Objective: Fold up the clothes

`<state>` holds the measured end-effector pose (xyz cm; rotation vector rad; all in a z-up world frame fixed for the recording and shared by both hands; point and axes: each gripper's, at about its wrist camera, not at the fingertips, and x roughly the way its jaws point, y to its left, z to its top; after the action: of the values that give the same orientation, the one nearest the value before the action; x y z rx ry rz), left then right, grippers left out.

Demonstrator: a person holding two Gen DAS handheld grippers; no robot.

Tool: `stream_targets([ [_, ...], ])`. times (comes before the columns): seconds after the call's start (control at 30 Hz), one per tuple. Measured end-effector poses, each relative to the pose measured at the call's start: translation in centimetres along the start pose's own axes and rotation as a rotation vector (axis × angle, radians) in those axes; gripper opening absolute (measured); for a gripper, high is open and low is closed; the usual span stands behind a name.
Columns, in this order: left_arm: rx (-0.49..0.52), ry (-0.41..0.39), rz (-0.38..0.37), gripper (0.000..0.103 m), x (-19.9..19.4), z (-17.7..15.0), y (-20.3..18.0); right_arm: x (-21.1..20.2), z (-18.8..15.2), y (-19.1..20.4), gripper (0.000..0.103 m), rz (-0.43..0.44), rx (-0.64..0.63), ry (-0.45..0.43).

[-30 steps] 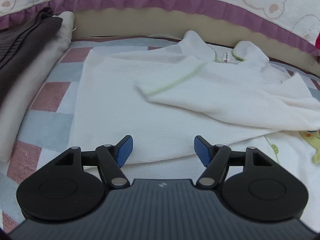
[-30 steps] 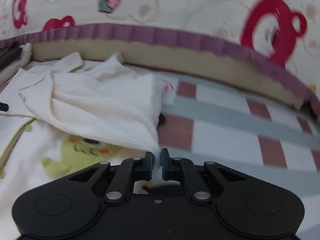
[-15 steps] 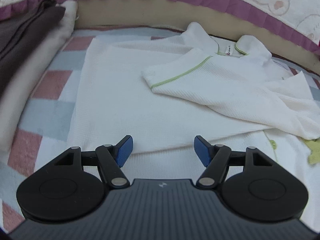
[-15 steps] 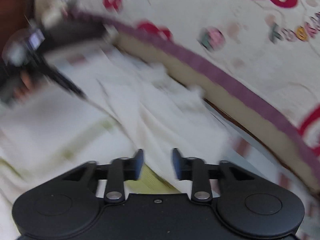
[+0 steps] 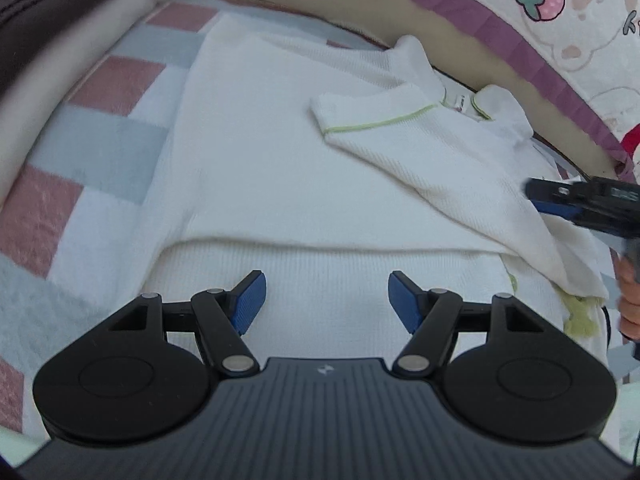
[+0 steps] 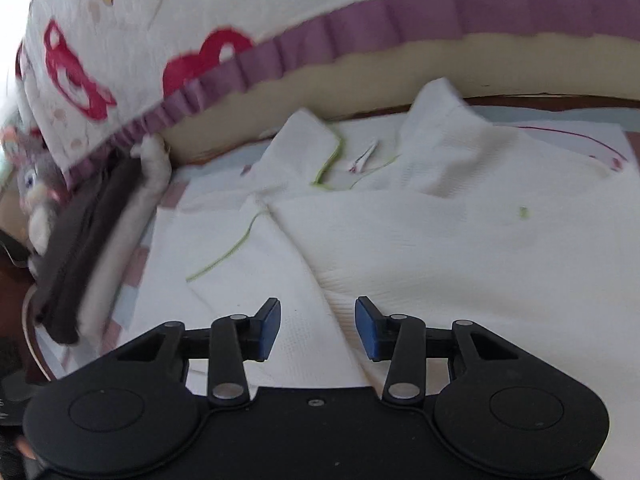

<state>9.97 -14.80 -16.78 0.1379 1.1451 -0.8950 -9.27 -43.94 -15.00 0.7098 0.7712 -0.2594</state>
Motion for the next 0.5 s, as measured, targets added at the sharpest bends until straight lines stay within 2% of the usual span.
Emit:
stream_targets([
  [0.07, 0.010, -0.006, -0.011, 0.067, -0.1, 0.2, 0.0, 1.2, 0.1, 1.1, 0.042, 0.035, -0.055, -0.005],
  [0.1, 0.005, -0.014, -0.019, 0.067, -0.2, 0.4, 0.1, 1.7, 0.0, 1.6, 0.027, 0.045, -0.096, -0.011],
  [0.17, -0.006, -0.026, -0.033, 0.067, -0.2, 0.6, 0.3, 2.2, -0.4, 3.1, 0.010, 0.052, -0.197, -0.034],
  [0.3, 0.001, -0.046, -0.024, 0.067, -0.4, 0.6, 0.5, 2.1, -1.5, 6.2, 0.008, 0.080, -0.367, -0.099],
  [0.37, 0.012, -0.072, -0.013, 0.067, -0.9, 0.6, 0.4, 1.8, -3.0, 8.0, 0.008, 0.087, -0.454, -0.091],
  [0.5, 0.001, -0.127, -0.028, 0.067, -1.6, 0.9, 0.5, 2.8, -6.0, 9.9, 0.007, 0.059, -0.595, 0.015],
])
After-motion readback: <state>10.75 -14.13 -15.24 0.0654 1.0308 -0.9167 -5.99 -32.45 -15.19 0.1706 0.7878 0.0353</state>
